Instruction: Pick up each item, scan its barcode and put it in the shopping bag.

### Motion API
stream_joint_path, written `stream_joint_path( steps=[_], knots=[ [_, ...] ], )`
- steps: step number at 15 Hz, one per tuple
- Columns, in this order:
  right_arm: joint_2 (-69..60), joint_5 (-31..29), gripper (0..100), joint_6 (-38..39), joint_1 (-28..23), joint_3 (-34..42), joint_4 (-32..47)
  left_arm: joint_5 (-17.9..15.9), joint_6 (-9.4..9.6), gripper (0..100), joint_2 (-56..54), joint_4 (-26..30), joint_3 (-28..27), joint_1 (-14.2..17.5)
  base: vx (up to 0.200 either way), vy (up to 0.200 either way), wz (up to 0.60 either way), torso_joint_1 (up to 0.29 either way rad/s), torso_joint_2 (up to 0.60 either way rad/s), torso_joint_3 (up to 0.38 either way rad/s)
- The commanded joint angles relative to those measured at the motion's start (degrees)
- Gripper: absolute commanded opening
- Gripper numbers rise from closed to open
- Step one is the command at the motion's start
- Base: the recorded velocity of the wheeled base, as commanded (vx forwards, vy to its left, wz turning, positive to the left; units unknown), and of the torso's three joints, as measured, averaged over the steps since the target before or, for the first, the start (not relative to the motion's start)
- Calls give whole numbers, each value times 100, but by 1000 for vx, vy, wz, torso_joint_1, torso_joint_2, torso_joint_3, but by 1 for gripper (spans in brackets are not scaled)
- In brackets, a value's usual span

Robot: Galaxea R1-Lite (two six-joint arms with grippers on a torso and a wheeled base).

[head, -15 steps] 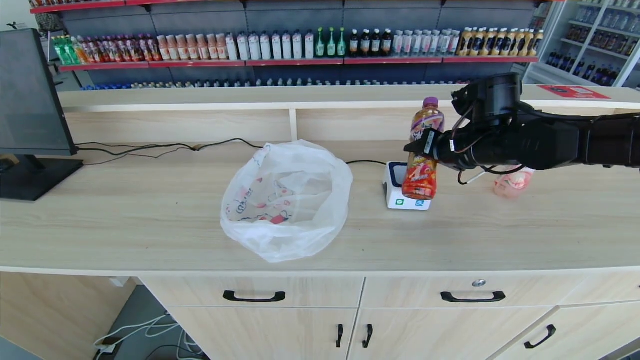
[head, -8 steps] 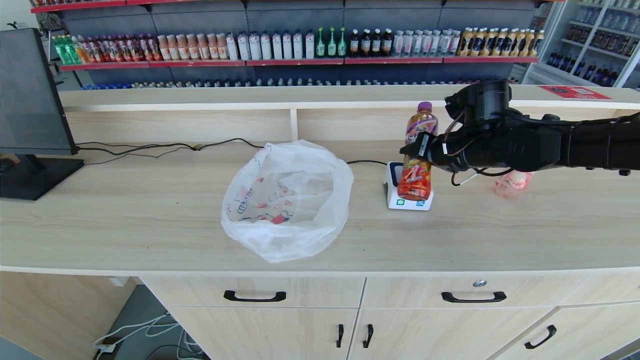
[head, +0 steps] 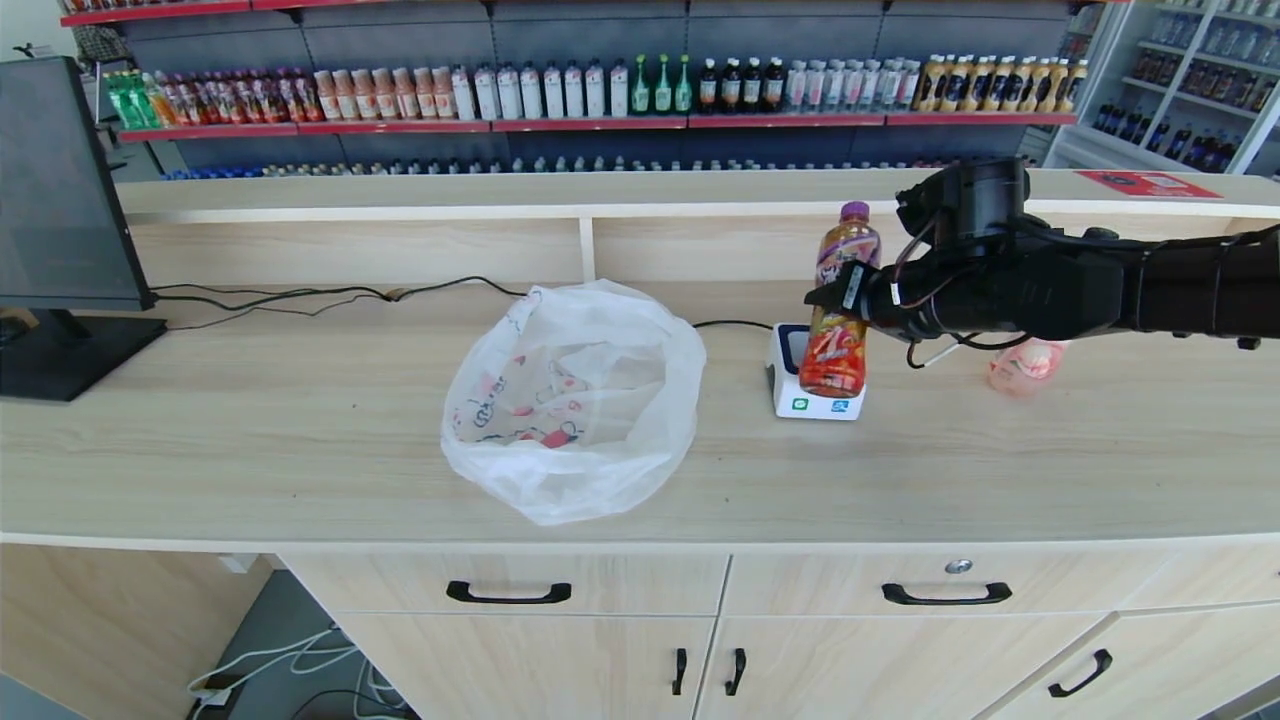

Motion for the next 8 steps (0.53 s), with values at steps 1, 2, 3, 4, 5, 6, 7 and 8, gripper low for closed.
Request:
stream_joint_path(
  steps=[1, 2, 3, 4, 5, 6, 7, 8],
  knots=[
    [-108, 13, 0, 1, 17, -28, -3, 2, -7, 100, -2, 0, 0, -4, 0, 0, 0, 0, 0, 0],
    [-275, 21, 0, 1, 17, -11, 23, 2, -24, 100, -2, 0, 0, -4, 0, 0, 0, 0, 0, 0],
    [-539, 21, 0, 1, 17, 42, 94, 2, -33, 100, -2, 0, 0, 5, 0, 0, 0, 0, 0, 0],
    [-1058, 4, 0, 1, 35, 253, 313, 2, -33, 100, -2, 0, 0, 5, 0, 0, 0, 0, 0, 0],
    [-1453, -23, 0, 1, 53, 455, 410, 2, -42, 100, -2, 0, 0, 5, 0, 0, 0, 0, 0, 0],
    [-1981, -93, 0, -96, 97, 798, 516, 2, -42, 100, -2, 0, 0, -4, 0, 0, 0, 0, 0, 0],
    [-2455, -234, 0, -281, 132, 1088, 524, 2, -42, 100, -2, 0, 0, -4, 0, 0, 0, 0, 0, 0],
    [-3018, -295, 0, -500, 211, 1545, 507, 2, -42, 100, -2, 0, 0, -4, 0, 0, 0, 0, 0, 0]
  ],
)
